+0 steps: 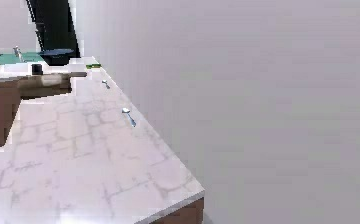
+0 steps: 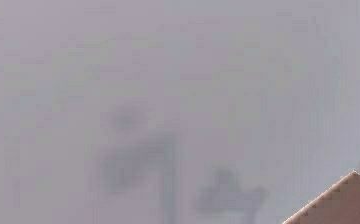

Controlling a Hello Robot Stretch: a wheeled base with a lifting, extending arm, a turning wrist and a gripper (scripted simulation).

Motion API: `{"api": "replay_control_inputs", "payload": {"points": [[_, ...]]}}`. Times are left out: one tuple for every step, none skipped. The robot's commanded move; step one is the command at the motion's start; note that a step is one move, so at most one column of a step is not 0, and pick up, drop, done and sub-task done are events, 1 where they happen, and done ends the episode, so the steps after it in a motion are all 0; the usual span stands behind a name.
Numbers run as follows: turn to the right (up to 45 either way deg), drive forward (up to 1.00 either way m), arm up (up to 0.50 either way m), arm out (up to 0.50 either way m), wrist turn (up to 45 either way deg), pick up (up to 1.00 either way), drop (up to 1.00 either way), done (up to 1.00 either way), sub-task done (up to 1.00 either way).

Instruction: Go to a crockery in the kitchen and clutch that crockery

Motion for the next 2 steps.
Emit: {"api": "replay_control_inputs", "payload": {"points": [[-45.0,0.0,0.0,0.0,0.0,0.0,0.0,0.0,0.0],[-45.0,0.0,0.0,0.0,0.0,0.0,0.0,0.0,0.0]]}}
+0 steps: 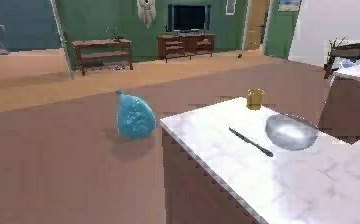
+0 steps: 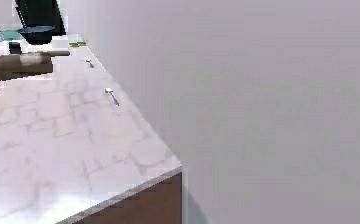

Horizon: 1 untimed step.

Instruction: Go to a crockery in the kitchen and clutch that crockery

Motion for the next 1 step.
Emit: {"api": "replay_control_inputs", "payload": {"points": [[-45.0,0.0,0.0,0.0,0.0,0.0,0.0,0.0,0.0]]}}
